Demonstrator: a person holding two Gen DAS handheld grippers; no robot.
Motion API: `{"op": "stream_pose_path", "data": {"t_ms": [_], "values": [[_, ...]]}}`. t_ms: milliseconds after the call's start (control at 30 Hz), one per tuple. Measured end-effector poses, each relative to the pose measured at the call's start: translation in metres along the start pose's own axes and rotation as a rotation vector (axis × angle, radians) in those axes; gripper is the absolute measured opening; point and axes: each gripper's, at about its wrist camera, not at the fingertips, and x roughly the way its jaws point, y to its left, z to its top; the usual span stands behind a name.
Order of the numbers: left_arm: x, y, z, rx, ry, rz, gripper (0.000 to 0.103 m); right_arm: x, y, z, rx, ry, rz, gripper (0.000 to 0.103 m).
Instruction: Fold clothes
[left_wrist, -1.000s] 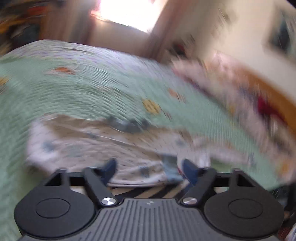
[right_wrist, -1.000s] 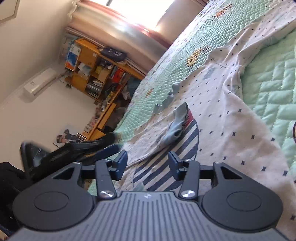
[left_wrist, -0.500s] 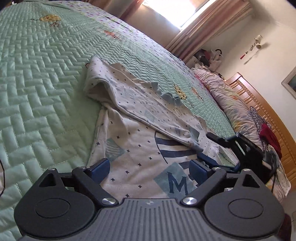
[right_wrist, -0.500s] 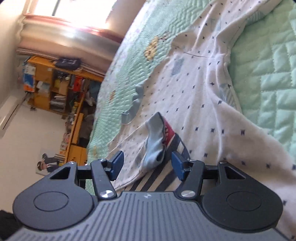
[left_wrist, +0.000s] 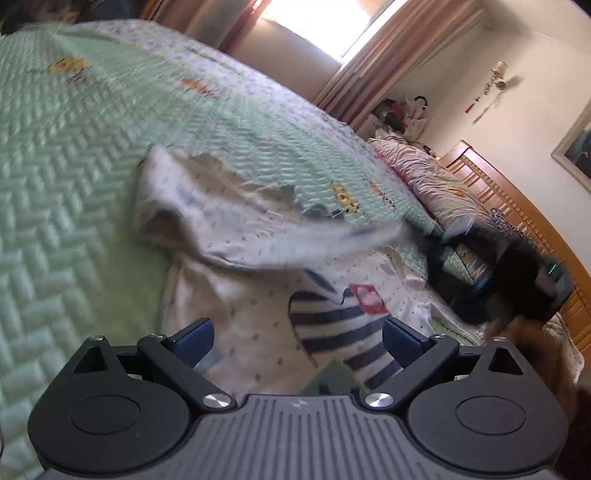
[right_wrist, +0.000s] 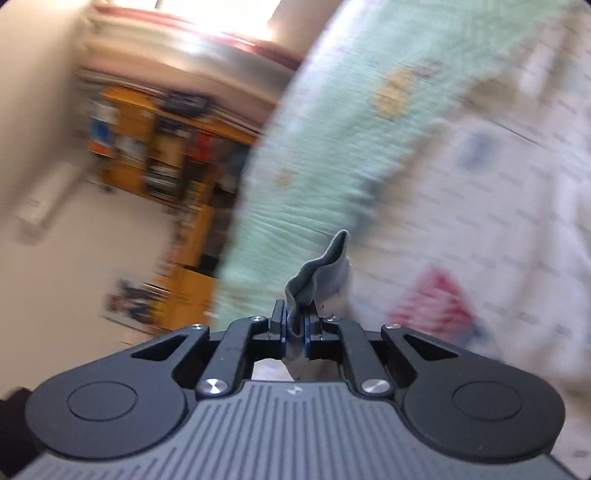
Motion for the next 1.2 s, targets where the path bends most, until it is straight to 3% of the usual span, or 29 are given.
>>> {"op": "stream_pose_path", "data": {"t_ms": [100, 200, 367, 533, 733, 900, 967, 1200], "values": [[0.007, -0.005, -0.001, 0.000, 0.025, -0.034, 0.099, -0.002, 0.036, 0.018, -0.054, -0.048, 0.085, 0.010], [0.012, -0.005, -0.007, -0.002, 0.049, -0.041, 0.100, -0.017, 0.050, 0.030, -0.099, -0.102, 0.085, 0.010], [0.015, -0.002, -0.013, -0.005, 0.067, -0.040, 0.100, -0.026, 0.008, 0.026, -0.109, -0.087, -0.110, 0.010], [0.010, 0.001, -0.007, -0.032, 0.060, -0.047, 0.100, -0.025, -0.038, 0.015, 0.033, -0.058, -0.080, 0.010], [0.004, 0.007, 0.012, -0.047, -0.044, -0.029, 0.100, -0.041, -0.058, 0.018, 0.186, -0.146, 0.037, 0.010], [0.004, 0.019, 0.019, -0.091, -0.054, -0.002, 0.101, -0.057, -0.083, 0.011, 0.201, -0.125, -0.134, 0.010], [0.006, 0.022, 0.017, -0.089, -0.044, 0.011, 0.101, -0.064, -0.089, 0.001, 0.200, -0.130, -0.109, 0.010], [-0.001, 0.034, 0.013, -0.150, -0.061, 0.017, 0.101, -0.060, -0.066, -0.015, 0.191, -0.132, 0.120, 0.010]]}}
